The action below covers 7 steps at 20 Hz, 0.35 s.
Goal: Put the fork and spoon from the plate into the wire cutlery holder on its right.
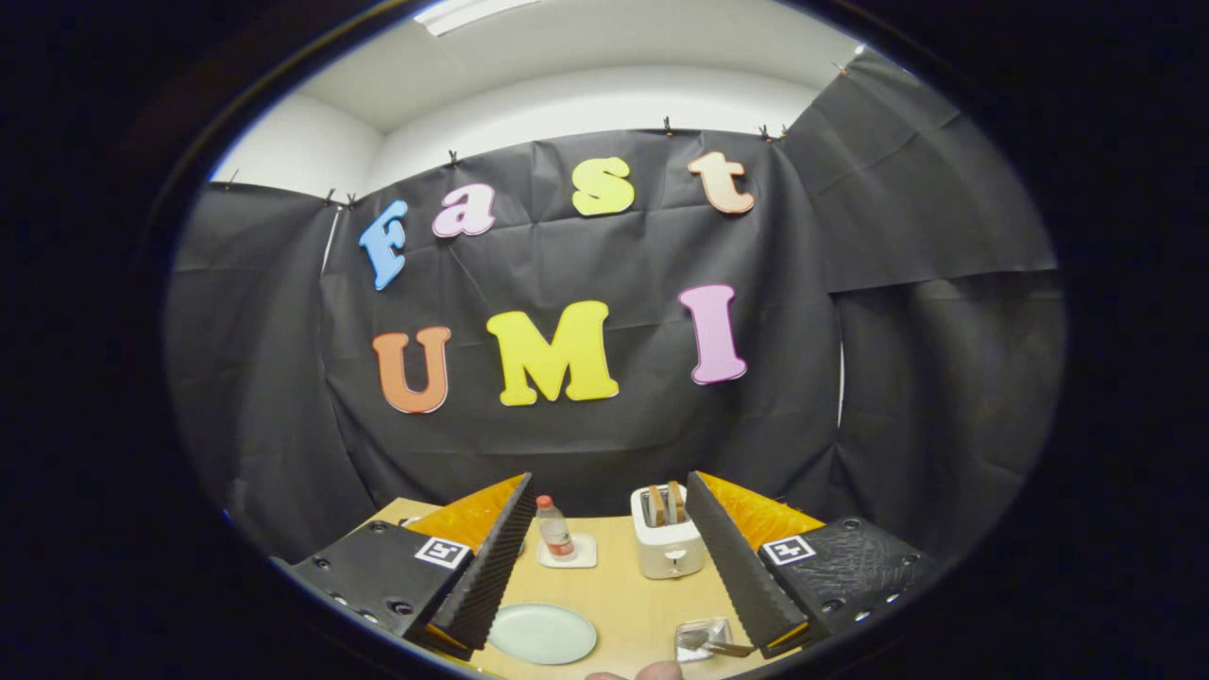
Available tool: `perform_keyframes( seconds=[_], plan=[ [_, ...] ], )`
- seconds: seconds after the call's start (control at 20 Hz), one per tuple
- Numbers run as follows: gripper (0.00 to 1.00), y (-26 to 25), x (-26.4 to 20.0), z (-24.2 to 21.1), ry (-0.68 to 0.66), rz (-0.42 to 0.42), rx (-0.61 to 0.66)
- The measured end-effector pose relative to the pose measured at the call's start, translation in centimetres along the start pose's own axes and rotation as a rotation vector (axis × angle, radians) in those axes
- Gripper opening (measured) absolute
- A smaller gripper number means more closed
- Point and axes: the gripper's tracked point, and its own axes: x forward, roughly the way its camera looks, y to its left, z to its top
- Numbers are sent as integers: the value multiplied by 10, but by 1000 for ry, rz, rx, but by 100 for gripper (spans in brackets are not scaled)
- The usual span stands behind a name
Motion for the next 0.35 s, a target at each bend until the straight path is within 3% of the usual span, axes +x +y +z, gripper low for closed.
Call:
perform_keyframes(
  seconds=[0.35],
  plan=[
    [96, 8, -7, 6, -30, 14, 0]
  ],
)
